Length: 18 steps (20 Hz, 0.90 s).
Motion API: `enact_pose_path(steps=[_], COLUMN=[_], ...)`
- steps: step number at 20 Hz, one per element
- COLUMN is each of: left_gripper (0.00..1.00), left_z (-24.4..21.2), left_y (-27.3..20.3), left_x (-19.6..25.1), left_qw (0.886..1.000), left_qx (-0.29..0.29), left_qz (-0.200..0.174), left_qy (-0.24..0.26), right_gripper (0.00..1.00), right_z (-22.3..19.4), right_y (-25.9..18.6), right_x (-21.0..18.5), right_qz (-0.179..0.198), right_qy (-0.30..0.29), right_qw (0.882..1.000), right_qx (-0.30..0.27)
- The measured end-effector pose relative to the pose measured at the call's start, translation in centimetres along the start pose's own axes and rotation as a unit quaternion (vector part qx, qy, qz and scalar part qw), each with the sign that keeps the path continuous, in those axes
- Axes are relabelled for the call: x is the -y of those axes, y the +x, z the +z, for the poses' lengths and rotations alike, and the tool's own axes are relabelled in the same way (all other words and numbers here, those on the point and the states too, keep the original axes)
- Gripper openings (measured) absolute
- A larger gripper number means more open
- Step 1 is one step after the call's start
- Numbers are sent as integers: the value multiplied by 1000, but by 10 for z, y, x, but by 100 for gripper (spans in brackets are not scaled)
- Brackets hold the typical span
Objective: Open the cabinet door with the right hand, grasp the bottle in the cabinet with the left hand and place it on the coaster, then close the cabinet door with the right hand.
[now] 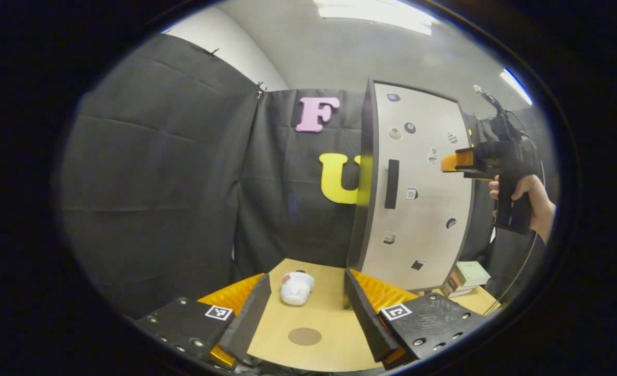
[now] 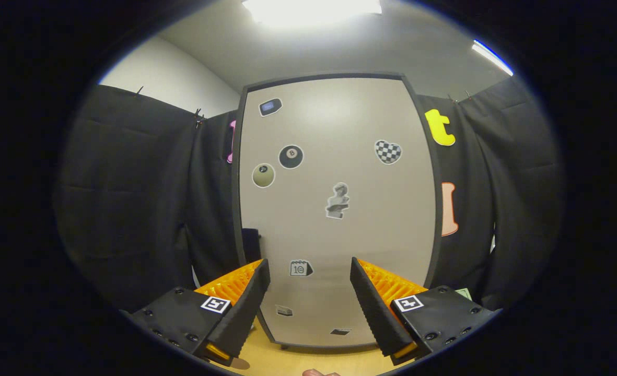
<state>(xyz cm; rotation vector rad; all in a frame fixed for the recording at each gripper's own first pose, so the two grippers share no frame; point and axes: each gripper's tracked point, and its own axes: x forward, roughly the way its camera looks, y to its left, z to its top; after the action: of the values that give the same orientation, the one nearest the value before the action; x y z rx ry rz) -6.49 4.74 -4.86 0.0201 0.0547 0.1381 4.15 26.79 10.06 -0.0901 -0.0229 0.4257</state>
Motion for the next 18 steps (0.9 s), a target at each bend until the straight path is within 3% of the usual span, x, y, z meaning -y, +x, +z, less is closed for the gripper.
enact_pose_path(steps=[13,15,17,18], left_gripper=[87,87,87,87], left_z=[-30,-35,-41,-43], left_y=[-29,-31,-31,-31], left_x=[-67,-73,-77,-79], left_qw=[997,996,996,995], left_qx=[-31,-36,-42,-45], left_qz=[75,79,83,85], left_qy=[-15,-9,-7,-7], right_gripper=[98,92,98,92], right_z=[-27,-33,-36,-38], right_y=[86,95,107,113], right_x=[-73,-79,-80,-79], right_qz=[16,13,5,-2], right_qy=[-4,-21,-31,-31], right_qw=[999,999,999,999], right_qx=[-34,-38,-40,-44])
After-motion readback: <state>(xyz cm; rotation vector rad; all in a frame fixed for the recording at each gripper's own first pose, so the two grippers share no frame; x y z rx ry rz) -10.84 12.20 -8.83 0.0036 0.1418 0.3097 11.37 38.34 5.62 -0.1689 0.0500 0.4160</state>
